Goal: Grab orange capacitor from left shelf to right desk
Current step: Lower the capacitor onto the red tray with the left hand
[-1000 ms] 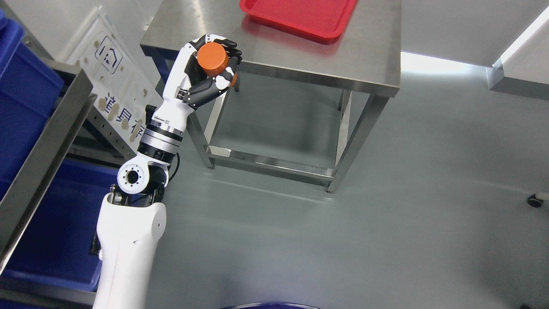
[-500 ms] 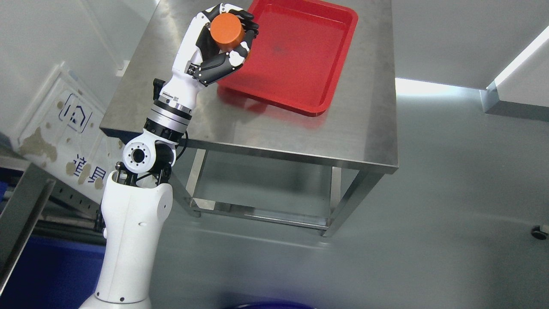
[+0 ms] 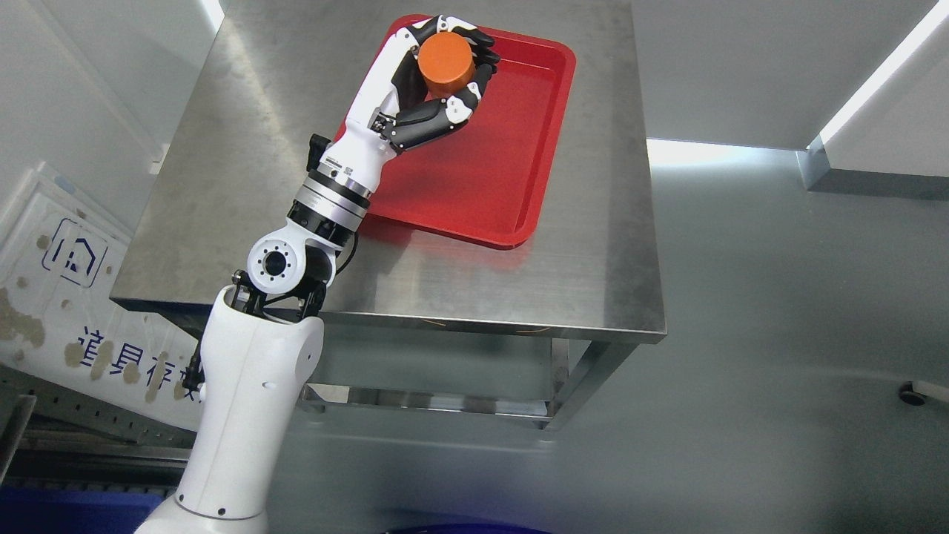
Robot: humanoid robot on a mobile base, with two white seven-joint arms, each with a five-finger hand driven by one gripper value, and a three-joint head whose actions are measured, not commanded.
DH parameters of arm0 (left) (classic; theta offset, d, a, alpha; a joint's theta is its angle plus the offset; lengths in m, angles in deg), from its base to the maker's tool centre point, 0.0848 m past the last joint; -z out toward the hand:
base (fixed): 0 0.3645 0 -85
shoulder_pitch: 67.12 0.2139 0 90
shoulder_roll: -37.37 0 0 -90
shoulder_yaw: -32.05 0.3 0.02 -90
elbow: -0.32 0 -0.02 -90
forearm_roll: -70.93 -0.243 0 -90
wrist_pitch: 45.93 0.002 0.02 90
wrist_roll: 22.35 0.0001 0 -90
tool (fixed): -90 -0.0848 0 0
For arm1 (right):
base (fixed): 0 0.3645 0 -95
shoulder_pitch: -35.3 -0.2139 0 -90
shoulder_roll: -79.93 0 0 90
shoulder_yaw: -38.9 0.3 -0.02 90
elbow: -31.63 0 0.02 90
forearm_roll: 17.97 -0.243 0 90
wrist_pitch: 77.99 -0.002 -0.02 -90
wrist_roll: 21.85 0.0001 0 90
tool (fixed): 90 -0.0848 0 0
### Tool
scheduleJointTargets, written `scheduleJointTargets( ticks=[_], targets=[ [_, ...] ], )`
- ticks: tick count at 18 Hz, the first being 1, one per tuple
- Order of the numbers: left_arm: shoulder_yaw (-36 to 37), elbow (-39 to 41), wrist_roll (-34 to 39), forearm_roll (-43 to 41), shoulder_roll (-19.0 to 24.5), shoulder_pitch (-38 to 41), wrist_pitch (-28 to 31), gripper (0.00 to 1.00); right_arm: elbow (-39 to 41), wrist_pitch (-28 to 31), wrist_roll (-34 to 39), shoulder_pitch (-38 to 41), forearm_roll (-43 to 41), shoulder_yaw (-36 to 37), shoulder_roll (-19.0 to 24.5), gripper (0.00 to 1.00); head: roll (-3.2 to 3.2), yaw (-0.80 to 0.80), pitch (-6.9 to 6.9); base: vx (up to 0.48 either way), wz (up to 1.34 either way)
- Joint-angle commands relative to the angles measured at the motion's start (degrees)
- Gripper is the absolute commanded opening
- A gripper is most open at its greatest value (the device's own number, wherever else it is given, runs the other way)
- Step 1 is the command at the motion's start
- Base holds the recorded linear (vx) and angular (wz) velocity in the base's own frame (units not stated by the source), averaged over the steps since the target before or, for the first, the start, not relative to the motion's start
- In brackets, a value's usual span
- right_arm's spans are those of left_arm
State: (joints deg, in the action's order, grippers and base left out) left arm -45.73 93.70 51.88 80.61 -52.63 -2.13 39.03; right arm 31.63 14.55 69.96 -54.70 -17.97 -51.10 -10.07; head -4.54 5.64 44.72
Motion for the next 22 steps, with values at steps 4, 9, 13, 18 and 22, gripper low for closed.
scheduleJointTargets(
  ticks=[4, 9, 13, 18, 22],
  targets=[
    [2.72, -3.81, 0.03, -0.01, 1.0, -0.56, 0.64, 0.03, 1.93, -0.07, 0.03, 0.08, 0.0, 0.62, -1.0, 1.0, 0.0, 0.0, 0.0, 0.006, 0.01],
    [6.93, -13.65, 0.21, -0.1, 1.0, -6.01, 1.09, 0.03, 1.93, -0.07, 0.03, 0.08, 0.0, 0.62, -1.0, 1.0, 0.0, 0.0, 0.0, -0.006, 0.0],
    [9.31, -19.71, 0.56, -1.06, 1.0, -6.37, 0.3, 0.04, 1.93, -0.07, 0.03, 0.08, 0.0, 0.62, -1.0, 1.0, 0.0, 0.0, 0.0, 0.0, 0.0],
    [10.72, -31.49, 4.69, -3.18, 1.0, -12.34, -2.69, 0.04, 1.93, 0.01, 0.03, 0.08, 0.0, 0.62, -1.0, 1.0, 0.0, 0.0, 0.0, 0.0, 0.0],
    [10.55, -34.14, 4.78, -3.35, 1.0, -12.7, -2.78, 0.06, 1.93, 0.01, 0.03, 0.08, 0.0, 0.62, -1.0, 1.0, 0.0, 0.0, 0.0, 0.0, 0.0]
  ],
)
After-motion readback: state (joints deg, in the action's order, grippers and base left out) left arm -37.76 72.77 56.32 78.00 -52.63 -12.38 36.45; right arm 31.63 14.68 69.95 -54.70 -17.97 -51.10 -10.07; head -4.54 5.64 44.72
